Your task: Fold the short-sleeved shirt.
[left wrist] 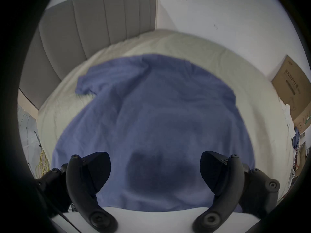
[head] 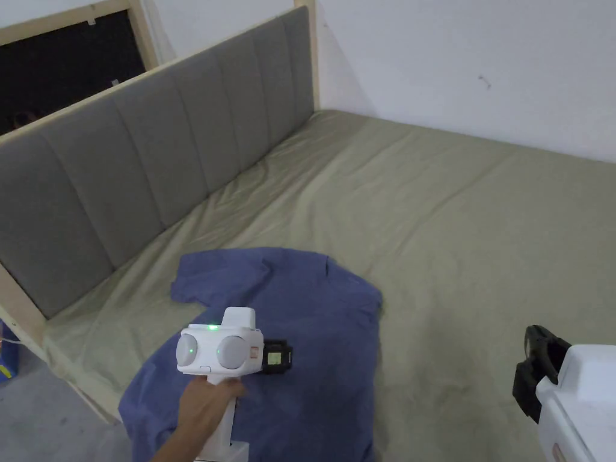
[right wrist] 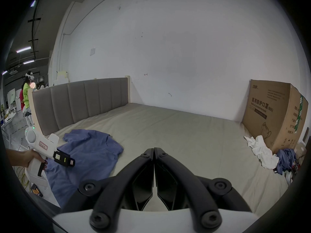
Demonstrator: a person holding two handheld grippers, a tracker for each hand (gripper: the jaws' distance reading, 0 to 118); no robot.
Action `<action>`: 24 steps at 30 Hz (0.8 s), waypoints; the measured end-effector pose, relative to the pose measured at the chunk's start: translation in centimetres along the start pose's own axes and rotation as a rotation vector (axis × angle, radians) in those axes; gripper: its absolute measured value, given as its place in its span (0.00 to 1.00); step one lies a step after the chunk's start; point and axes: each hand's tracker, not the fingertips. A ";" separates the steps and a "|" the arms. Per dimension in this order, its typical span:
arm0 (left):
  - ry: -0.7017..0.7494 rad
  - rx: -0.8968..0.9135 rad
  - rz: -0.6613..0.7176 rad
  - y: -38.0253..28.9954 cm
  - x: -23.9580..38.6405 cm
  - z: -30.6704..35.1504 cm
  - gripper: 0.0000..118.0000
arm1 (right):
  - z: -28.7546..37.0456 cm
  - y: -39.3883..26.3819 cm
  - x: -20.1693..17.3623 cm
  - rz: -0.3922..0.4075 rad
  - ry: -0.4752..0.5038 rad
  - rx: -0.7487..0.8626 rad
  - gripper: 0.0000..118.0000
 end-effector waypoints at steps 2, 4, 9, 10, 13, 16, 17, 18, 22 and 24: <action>0.005 -0.049 -0.001 -0.4 -0.1 -1.8 0.80 | -0.2 -0.4 0.3 -0.001 -0.007 -0.013 0.00; -0.003 -0.076 0.011 -0.8 -0.4 -3.4 0.70 | -0.3 -0.8 0.6 0.002 -0.013 -0.023 0.00; -0.021 -0.056 -0.002 -1.0 0.2 -2.4 0.32 | 0.1 -1.3 1.1 0.000 -0.023 -0.041 0.00; -0.016 -0.047 -0.023 -1.1 0.5 -2.2 0.19 | 0.2 -1.3 1.2 -0.002 -0.025 -0.041 0.00; 0.011 -0.026 -0.096 -1.6 0.6 -2.0 0.01 | 0.9 -1.2 1.5 -0.012 -0.030 -0.039 0.00; -0.017 -0.014 -0.057 -1.7 0.0 -1.5 0.00 | 1.4 -0.9 1.7 -0.013 -0.032 -0.033 0.00; -0.029 -0.010 -0.025 -1.5 -0.4 -1.3 0.00 | 1.7 -0.8 1.8 -0.011 -0.032 -0.031 0.00; -0.041 -0.006 0.009 -1.4 -0.8 -1.1 0.00 | 1.8 -0.7 1.9 -0.009 -0.033 -0.029 0.00; -0.152 0.061 0.158 -1.0 -2.0 1.8 0.00 | 3.2 0.4 1.8 -0.012 -0.036 -0.009 0.00; -0.219 0.106 0.175 -1.2 -1.9 4.0 0.00 | 3.7 0.7 2.0 -0.018 -0.039 -0.001 0.00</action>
